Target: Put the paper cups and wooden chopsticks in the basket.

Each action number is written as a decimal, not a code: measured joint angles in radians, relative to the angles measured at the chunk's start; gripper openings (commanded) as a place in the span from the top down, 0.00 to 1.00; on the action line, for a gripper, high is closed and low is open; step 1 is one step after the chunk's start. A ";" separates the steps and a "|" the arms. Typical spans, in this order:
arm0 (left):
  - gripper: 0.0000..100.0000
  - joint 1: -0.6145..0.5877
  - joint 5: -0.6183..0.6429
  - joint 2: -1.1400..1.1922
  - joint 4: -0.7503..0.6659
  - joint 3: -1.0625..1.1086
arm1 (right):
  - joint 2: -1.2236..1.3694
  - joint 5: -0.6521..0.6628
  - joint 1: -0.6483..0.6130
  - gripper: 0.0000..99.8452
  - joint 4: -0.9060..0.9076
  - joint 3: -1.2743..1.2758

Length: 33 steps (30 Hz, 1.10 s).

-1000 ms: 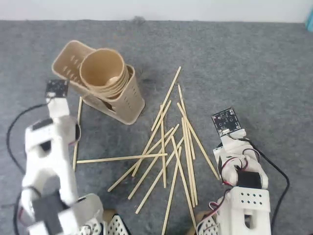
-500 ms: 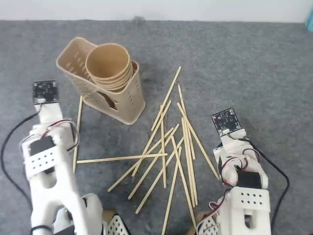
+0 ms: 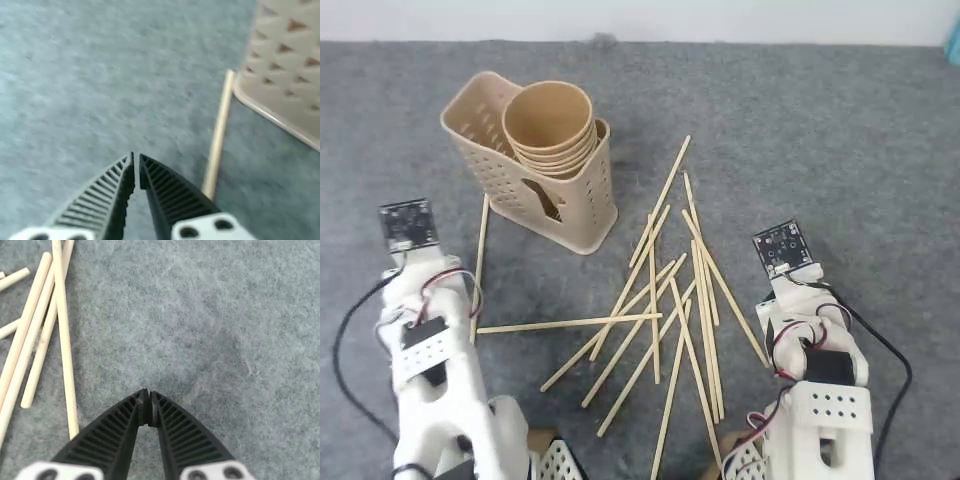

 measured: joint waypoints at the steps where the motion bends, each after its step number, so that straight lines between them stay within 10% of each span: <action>1: 0.92 0.018 0.000 0.000 0.032 -0.006 | 0.000 0.000 0.000 0.99 0.000 0.000; 12: 0.84 0.086 0.005 0.018 0.206 -0.081 | 0.000 0.000 0.000 0.99 0.000 0.000; 24: 0.84 0.086 0.000 0.534 0.313 -0.466 | 0.000 0.000 0.000 0.99 0.000 0.000; 33: 0.98 0.124 -0.089 0.629 0.427 -0.577 | 0.000 0.000 0.000 0.99 0.000 0.000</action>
